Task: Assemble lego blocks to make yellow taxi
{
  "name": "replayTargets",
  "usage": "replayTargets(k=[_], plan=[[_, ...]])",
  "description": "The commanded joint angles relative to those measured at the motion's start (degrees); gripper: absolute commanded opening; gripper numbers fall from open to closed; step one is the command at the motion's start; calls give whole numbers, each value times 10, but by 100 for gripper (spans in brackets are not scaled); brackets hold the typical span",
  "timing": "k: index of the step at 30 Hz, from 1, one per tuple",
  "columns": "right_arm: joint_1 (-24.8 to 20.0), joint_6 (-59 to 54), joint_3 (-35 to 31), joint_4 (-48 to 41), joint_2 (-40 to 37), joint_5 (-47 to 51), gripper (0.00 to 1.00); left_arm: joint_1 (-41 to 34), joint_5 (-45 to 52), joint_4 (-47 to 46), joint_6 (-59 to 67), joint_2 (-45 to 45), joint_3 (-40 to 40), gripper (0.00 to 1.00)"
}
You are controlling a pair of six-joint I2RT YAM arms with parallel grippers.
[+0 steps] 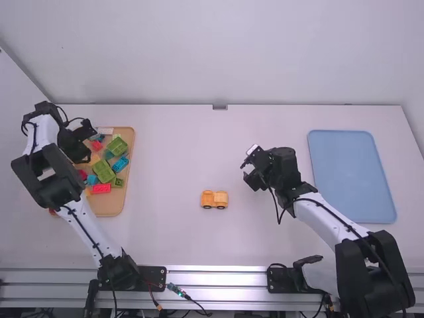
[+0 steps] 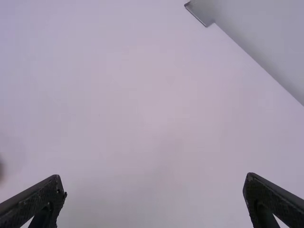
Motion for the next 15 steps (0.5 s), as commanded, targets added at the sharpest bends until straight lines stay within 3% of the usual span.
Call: replayTargets(k=[1,15], plan=[[0,6,19,-2,-4,-3,99,-4,14,7,34,6,-28,72],[-1,6,19,-1,-4,-2,99,-4,5,108,35,6,-107,59]])
